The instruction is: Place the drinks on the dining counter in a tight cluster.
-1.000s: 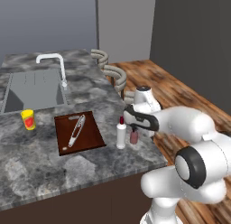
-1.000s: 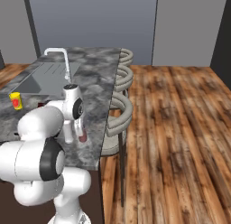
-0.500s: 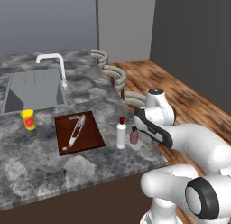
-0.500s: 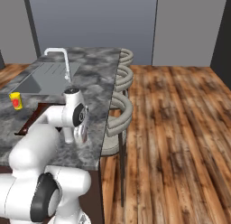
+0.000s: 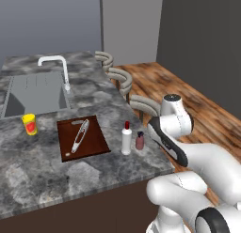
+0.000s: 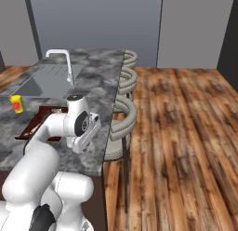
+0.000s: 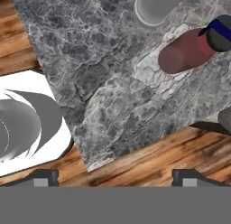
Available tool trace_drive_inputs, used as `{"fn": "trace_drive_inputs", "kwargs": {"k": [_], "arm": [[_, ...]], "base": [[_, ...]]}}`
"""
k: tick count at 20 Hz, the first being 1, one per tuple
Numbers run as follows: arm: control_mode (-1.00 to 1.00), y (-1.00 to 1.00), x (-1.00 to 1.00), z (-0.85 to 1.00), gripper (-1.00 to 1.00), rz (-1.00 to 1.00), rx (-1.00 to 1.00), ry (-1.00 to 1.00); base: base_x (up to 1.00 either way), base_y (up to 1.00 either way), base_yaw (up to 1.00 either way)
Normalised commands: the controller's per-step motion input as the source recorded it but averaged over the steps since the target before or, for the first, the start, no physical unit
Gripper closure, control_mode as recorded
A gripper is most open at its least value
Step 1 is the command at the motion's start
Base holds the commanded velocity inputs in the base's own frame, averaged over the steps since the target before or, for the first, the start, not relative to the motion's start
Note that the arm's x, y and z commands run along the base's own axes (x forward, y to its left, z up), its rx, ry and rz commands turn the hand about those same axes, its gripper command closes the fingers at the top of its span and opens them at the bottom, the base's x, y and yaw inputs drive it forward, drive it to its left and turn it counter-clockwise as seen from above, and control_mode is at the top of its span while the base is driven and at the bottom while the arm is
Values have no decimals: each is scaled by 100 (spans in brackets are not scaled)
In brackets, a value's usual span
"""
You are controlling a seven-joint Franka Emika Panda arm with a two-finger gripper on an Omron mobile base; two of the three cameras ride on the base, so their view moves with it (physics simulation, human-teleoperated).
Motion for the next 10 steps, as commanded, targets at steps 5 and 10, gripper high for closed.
{"fn": "trace_drive_inputs", "kwargs": {"k": [5, 10], "arm": [[-100, 0, -23, 0, -100, -69, 9, -1], [-100, -15, -24, 5, -100, -59, 17, 0]], "base": [[0, 0, 0], [0, 0, 0]]}}
